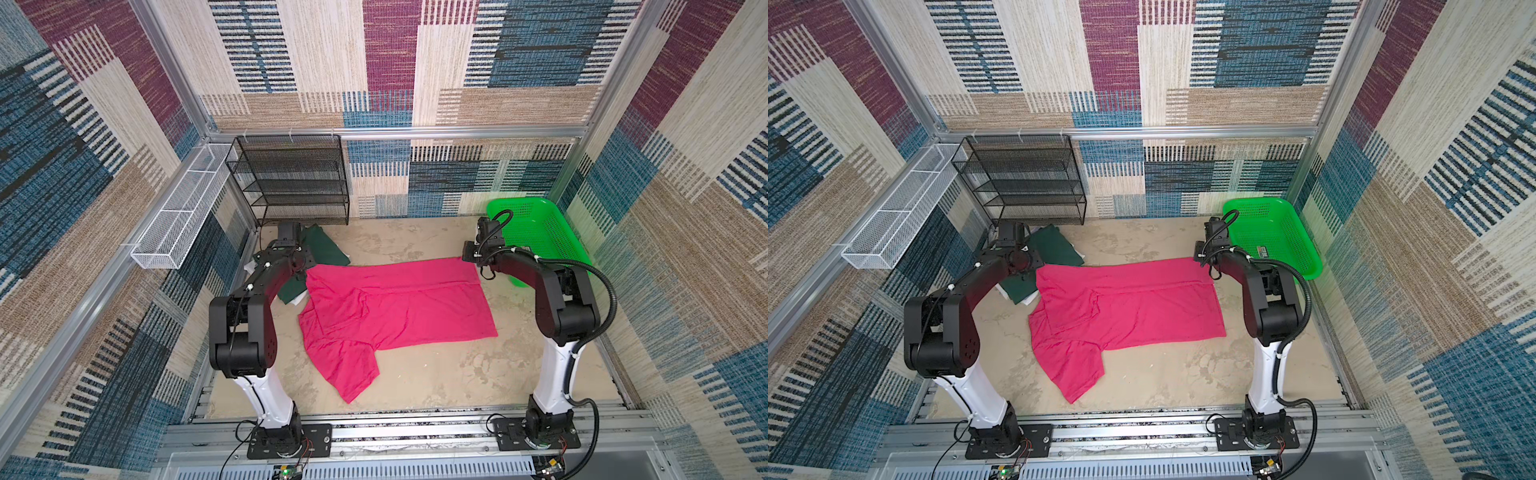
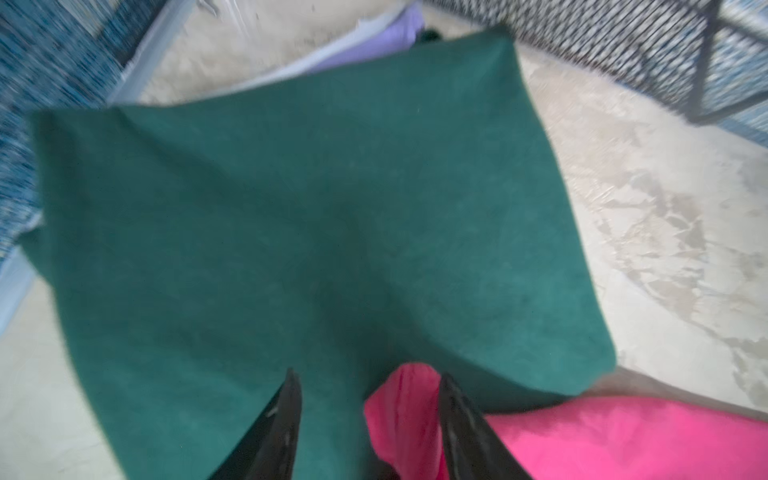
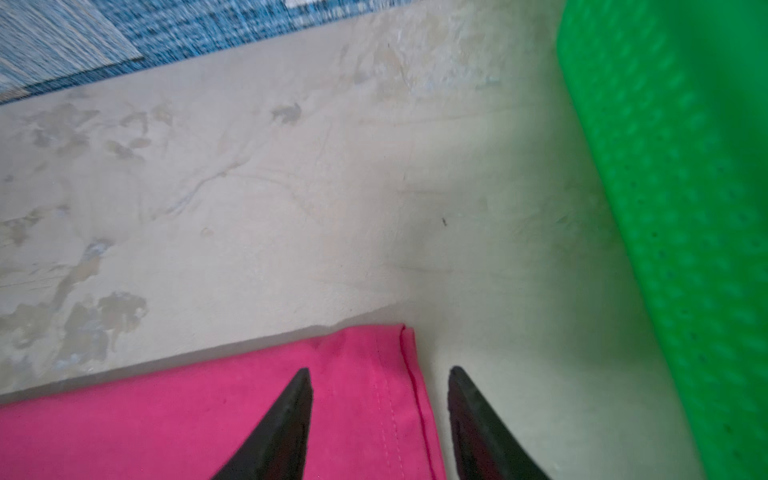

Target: Fold and stack the t-shirts

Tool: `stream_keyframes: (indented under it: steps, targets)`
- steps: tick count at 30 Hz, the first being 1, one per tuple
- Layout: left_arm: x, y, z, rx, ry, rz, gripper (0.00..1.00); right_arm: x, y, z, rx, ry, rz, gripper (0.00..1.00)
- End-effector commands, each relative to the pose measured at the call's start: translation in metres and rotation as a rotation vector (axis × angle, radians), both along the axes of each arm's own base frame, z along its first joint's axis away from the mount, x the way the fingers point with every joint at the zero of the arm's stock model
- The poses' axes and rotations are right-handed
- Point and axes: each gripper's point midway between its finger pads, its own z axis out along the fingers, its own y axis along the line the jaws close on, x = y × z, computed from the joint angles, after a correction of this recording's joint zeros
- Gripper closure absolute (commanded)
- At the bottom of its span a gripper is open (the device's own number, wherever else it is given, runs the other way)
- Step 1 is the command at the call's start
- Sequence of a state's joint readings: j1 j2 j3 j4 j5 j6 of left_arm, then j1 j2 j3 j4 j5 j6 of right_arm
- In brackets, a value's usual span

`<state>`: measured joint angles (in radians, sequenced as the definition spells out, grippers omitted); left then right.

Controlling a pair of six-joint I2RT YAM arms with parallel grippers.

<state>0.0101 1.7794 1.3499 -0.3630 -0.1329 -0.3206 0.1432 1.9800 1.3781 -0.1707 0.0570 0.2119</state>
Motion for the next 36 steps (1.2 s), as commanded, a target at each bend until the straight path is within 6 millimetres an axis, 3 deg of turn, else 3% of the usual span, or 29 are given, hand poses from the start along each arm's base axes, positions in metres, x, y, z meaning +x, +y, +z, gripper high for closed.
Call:
stream_keyframes:
  steps: [1,4,6,13,16,19,22,27,31,36]
  targets:
    - [-0.018,0.004,0.016,0.033,-0.012,0.0,0.44,-0.021,-0.002,0.013,0.006,0.004,-0.006,0.34]
    - [-0.051,0.003,0.016,0.004,-0.01,0.036,0.41,-0.057,0.004,0.006,0.051,0.064,0.01,0.27]
    - [-0.081,-0.007,0.012,-0.054,0.016,0.03,0.41,-0.085,0.008,-0.005,0.069,0.124,0.016,0.27]
    - [-0.208,-0.089,-0.022,-0.267,0.229,-0.106,0.46,-0.185,0.012,-0.036,0.108,0.29,-0.012,0.26]
    - [-0.256,-0.117,-0.036,-0.3,0.29,-0.131,0.48,-0.214,0.005,-0.036,0.105,0.309,-0.055,0.27]
    - [-0.291,-0.13,-0.049,-0.326,0.323,-0.122,0.5,-0.238,-0.009,-0.037,0.084,0.328,-0.125,0.27]
    - [-0.318,-0.133,-0.059,-0.303,0.356,-0.123,0.5,-0.255,-0.015,-0.036,0.074,0.335,-0.178,0.29]
    - [-0.354,-0.134,-0.073,-0.241,0.447,-0.133,0.5,-0.259,-0.005,-0.043,0.101,0.37,-0.189,0.34]
    - [-0.368,-0.132,-0.078,-0.21,0.463,-0.148,0.49,-0.268,-0.006,-0.05,0.106,0.383,-0.198,0.34]
    - [-0.373,-0.16,-0.101,-0.269,0.51,-0.211,0.49,-0.27,-0.004,-0.053,0.111,0.401,-0.182,0.34]
